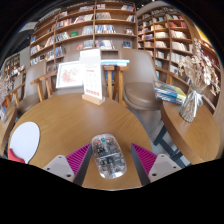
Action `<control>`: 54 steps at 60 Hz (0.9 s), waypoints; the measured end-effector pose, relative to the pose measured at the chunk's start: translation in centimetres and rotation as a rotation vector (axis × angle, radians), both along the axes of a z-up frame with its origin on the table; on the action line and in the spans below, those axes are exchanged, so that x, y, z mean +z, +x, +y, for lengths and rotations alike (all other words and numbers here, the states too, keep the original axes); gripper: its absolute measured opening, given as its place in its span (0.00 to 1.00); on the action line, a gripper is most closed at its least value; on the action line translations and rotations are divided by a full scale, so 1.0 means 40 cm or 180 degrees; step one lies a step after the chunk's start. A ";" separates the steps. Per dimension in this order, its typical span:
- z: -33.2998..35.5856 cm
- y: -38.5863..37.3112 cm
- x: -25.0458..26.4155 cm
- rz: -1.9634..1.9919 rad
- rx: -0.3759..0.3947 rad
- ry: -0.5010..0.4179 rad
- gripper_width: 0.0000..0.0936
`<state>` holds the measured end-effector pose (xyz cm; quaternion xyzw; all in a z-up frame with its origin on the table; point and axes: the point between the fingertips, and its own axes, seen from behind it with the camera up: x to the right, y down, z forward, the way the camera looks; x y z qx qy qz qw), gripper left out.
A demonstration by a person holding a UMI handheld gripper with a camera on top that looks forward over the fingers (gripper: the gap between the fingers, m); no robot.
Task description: Arrange mouse
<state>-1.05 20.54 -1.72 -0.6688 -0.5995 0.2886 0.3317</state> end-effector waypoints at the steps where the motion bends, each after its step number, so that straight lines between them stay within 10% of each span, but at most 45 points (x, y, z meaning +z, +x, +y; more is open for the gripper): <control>1: -0.002 -0.002 0.000 0.0002 0.0009 0.0000 0.81; 6: -0.010 -0.009 0.001 0.0005 0.0056 0.0046 0.53; 11: -0.003 -0.004 -0.001 -0.0093 -0.0044 0.0111 0.46; 35: -0.387 -0.023 0.291 0.0320 0.0210 -0.0206 0.43; 54: -0.823 -0.053 0.127 0.0152 0.0600 -0.0233 0.43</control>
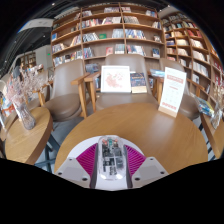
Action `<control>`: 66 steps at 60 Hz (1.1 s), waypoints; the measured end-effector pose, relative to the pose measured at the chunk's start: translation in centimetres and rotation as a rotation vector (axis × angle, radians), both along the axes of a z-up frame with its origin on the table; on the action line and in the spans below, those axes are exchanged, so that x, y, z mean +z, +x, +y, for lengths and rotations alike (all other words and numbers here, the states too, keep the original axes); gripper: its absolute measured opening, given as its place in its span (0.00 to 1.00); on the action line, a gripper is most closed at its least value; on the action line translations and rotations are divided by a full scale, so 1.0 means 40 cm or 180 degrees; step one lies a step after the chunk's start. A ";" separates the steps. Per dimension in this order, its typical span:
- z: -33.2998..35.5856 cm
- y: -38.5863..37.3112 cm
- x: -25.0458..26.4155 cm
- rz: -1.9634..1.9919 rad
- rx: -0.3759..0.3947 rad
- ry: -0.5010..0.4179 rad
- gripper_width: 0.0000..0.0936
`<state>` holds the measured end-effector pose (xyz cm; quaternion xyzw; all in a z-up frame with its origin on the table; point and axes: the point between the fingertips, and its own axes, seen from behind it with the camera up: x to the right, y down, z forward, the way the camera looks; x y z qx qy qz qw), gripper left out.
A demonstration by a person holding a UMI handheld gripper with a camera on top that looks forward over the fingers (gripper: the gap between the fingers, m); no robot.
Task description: Arrange mouse
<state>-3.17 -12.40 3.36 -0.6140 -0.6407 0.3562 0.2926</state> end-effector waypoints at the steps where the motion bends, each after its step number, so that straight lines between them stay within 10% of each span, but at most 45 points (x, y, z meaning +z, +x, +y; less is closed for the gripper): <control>1: -0.006 0.011 -0.011 -0.0035 0.0005 -0.0014 0.43; 17: -0.043 0.016 -0.107 -0.0120 -0.0113 0.0175 0.58; 23: -0.026 0.032 -0.088 -0.0100 -0.0124 0.0238 0.92; 66: 0.309 0.740 0.262 0.0437 -0.0447 0.0469 0.91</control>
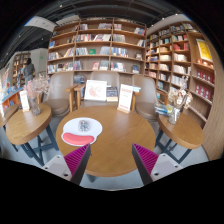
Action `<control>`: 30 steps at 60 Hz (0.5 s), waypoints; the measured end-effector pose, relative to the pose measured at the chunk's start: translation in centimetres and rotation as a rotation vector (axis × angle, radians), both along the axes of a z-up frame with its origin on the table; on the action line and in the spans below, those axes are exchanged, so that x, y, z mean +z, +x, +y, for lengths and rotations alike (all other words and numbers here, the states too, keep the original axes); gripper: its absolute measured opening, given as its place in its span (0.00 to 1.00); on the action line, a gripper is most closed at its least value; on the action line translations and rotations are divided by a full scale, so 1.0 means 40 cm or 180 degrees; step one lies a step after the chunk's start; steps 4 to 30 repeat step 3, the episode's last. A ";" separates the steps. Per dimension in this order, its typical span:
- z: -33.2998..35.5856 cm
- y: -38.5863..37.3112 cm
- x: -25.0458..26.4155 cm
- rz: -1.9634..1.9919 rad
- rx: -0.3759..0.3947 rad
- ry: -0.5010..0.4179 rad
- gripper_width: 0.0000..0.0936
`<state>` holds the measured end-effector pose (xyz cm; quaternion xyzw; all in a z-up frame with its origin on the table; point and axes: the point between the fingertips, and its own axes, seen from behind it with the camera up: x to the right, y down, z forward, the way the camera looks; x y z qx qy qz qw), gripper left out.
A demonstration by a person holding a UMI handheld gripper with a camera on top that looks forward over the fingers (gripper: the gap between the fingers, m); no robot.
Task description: Arrange mouse
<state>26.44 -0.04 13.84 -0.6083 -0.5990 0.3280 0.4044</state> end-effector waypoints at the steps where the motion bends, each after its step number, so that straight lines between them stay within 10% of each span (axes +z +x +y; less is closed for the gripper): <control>1: 0.003 0.003 -0.003 -0.0014 -0.0008 -0.0010 0.91; 30: 0.010 0.016 -0.010 -0.0047 -0.0019 -0.0041 0.91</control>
